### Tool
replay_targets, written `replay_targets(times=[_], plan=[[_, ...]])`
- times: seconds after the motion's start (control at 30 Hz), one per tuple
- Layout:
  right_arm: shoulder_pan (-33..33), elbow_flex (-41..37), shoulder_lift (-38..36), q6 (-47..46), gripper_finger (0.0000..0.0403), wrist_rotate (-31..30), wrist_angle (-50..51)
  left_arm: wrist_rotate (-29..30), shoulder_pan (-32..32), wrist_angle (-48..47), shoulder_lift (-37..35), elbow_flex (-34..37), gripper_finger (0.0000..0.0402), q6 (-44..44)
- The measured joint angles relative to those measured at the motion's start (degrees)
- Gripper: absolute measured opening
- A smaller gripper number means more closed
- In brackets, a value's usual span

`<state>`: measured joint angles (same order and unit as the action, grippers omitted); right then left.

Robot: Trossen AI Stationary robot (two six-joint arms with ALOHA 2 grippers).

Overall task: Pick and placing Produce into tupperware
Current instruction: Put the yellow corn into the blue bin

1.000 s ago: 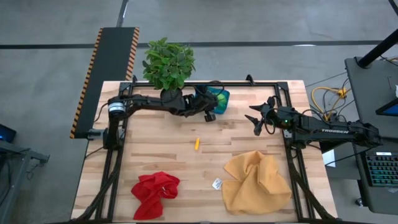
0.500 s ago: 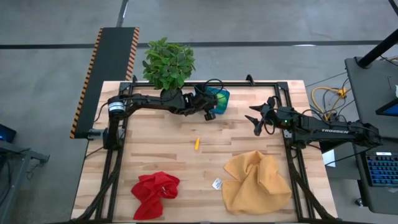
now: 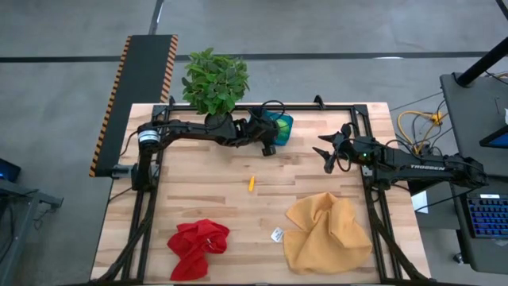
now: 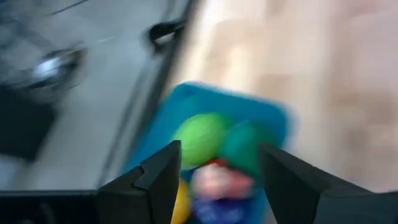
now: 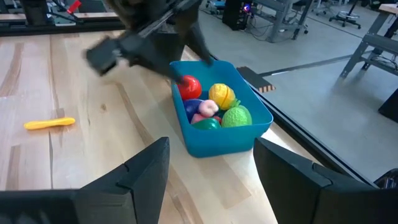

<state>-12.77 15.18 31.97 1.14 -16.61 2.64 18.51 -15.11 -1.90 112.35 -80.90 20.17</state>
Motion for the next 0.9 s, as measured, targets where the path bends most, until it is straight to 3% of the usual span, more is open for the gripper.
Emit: replay_targets(times=[0.17,0.27,0.47,0.6,0.73,0.9], plan=[[0.0,0.0,0.0,0.0,0.0226,0.0,0.1,-19.3,1.8,0.1,-1.3,0.0,0.0192,-0.4],[0.0,0.0,0.0,0.0,0.0226,0.0,0.1,-22.0,4.0,-0.1,-2.2,-0.1,0.0192,-0.3],[0.0,0.0,0.0,0.2,0.0226,0.0,0.1,-20.7,8.6,-5.2,-3.3,-0.1,0.0192,-0.2],[0.0,0.0,0.0,0.2,0.0226,0.0,0.1,-10.4,12.4,-11.5,-3.6,-0.1,0.0192,-2.9],[0.0,0.0,0.0,0.2,0.0226,0.0,0.1,0.9,14.9,-16.8,-3.6,0.0,0.0192,-12.7],[0.0,0.0,0.0,0.2,0.0226,0.0,0.1,0.9,15.2,-22.5,-3.6,0.0,0.0192,-33.0]])
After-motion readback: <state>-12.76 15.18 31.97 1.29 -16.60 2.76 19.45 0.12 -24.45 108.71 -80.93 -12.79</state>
